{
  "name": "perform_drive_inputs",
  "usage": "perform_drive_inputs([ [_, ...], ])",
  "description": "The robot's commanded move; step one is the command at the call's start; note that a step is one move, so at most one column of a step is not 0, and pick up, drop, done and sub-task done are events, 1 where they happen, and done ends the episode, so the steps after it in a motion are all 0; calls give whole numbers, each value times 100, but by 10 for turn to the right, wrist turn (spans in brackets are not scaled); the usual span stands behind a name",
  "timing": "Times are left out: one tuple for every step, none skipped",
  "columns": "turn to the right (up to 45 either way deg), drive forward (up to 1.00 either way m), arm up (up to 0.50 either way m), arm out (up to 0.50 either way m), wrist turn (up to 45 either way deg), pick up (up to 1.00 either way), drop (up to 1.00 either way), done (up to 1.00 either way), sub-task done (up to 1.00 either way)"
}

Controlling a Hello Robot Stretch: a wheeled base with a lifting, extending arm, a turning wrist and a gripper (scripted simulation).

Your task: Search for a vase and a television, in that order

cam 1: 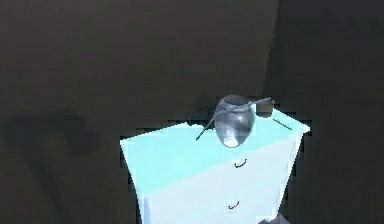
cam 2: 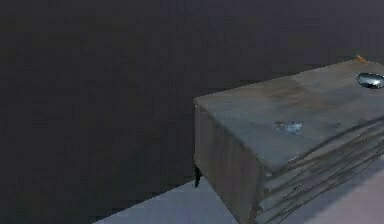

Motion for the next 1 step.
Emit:
perform_drive_inputs([
  [120, 0, 0, 0, 0, 0, 0, 0, 0],
])
